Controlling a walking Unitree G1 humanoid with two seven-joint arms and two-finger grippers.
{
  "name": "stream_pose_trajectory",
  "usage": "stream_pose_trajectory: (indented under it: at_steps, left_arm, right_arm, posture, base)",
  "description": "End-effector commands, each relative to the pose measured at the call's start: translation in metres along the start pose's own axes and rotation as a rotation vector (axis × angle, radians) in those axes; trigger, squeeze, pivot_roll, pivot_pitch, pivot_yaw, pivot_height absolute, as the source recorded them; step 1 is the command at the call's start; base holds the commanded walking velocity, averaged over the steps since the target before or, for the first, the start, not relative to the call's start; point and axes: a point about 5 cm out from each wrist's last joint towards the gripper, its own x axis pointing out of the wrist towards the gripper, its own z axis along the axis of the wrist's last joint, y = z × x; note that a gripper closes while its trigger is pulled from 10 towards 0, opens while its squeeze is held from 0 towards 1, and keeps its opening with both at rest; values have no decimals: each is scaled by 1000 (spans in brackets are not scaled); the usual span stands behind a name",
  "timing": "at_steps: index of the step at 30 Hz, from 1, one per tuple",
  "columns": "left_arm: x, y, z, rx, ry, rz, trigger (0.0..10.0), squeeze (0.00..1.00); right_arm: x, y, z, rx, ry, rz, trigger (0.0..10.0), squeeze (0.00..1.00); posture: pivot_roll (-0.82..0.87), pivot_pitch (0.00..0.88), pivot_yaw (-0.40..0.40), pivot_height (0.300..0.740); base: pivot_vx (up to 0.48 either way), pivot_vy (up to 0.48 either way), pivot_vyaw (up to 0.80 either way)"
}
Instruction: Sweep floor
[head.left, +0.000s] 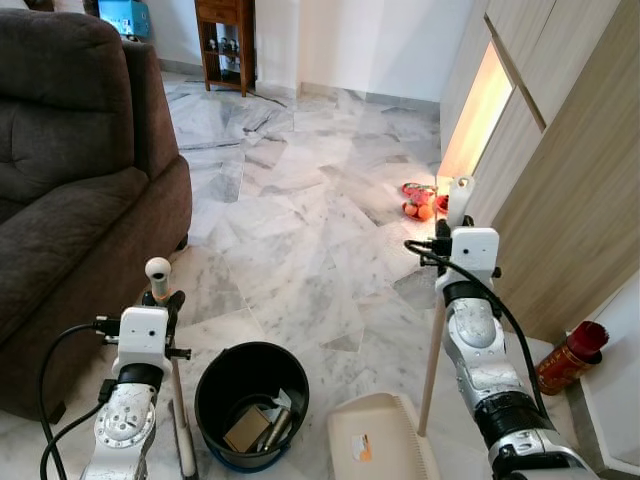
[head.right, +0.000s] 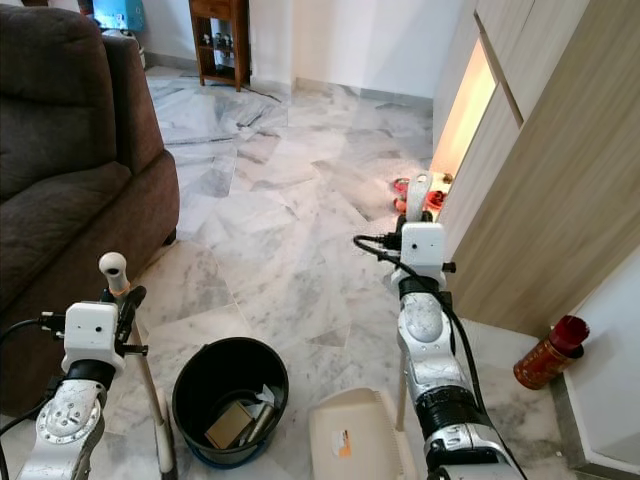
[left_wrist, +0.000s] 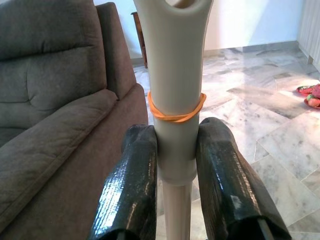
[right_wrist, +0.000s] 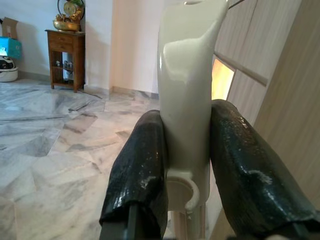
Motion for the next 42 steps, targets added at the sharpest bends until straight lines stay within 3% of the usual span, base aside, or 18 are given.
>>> stream_pose_trajectory:
  at_steps: [1, 15, 42]
  left_arm:
    - [4, 4, 12, 2, -53, 10, 10000, 0]
    - [5, 4, 13, -6, -59, 18, 10000, 0]
    - [6, 2, 10, -7, -56, 20, 10000, 0]
  right_arm:
    - [7, -7, 10, 14, -40, -20, 10000, 0]
    - [8, -6, 7, 40, -41, 5, 10000, 0]
    - [-4, -13, -21, 46, 57, 23, 10000, 0]
  posture:
    - [178, 0, -74, 740]
    - [174, 0, -72, 740]
    - [177, 0, -76, 740]
  base:
    - [0, 0, 0]
    - [0, 0, 0]
    - [-260, 0, 0]
